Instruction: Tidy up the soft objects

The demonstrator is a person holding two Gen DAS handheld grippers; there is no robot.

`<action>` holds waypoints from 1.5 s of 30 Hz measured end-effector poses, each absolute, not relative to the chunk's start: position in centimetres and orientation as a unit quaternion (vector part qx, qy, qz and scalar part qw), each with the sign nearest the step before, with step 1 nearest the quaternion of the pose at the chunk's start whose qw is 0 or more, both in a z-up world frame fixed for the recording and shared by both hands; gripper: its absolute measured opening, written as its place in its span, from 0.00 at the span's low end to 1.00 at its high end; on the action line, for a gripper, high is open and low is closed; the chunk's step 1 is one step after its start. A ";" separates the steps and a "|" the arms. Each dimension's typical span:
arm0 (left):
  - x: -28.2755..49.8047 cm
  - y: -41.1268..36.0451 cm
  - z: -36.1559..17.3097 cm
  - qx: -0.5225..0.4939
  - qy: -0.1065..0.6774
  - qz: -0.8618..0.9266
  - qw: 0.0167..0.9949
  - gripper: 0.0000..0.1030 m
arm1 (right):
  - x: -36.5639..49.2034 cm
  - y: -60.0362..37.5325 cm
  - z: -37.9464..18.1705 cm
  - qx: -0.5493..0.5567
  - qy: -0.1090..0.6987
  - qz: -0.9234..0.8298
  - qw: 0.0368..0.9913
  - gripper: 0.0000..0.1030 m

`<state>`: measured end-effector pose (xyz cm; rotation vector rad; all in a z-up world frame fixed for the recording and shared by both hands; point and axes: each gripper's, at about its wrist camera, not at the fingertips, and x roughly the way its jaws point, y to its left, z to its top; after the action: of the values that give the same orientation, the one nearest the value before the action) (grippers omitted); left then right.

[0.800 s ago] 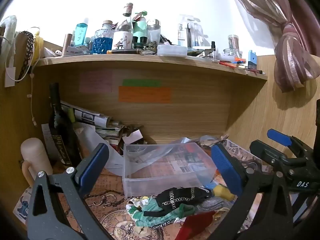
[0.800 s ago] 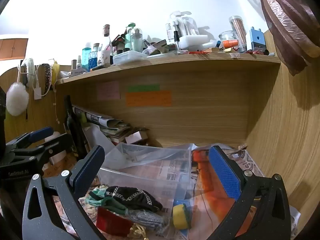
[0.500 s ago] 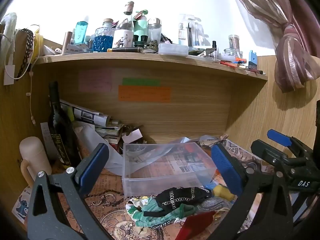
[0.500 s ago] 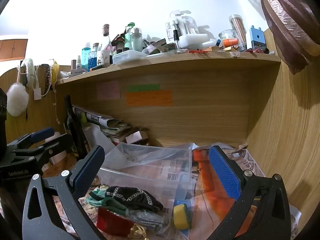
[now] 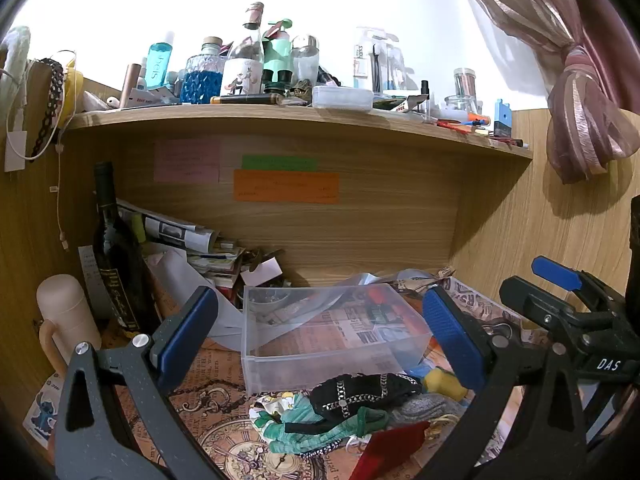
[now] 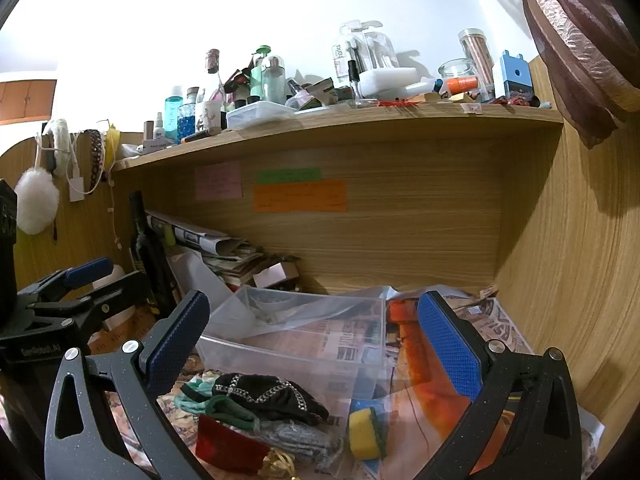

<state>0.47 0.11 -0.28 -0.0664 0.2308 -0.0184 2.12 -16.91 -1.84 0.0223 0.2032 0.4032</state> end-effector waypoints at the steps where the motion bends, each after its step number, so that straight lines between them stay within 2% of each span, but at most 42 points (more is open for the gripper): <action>1: 0.4 0.1 -0.2 -0.032 0.115 -0.009 0.993 1.00 | 2.1 -16.7 -1.9 0.011 0.100 0.200 0.975 1.00; 45: 0.5 -0.1 -0.3 -0.032 0.114 -0.009 0.993 1.00 | 2.1 -16.7 -2.0 0.016 0.102 0.201 0.974 1.00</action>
<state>0.45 -0.07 -0.30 -0.0642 0.2290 -0.0171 2.09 -16.70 -1.97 0.0319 0.2061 0.4058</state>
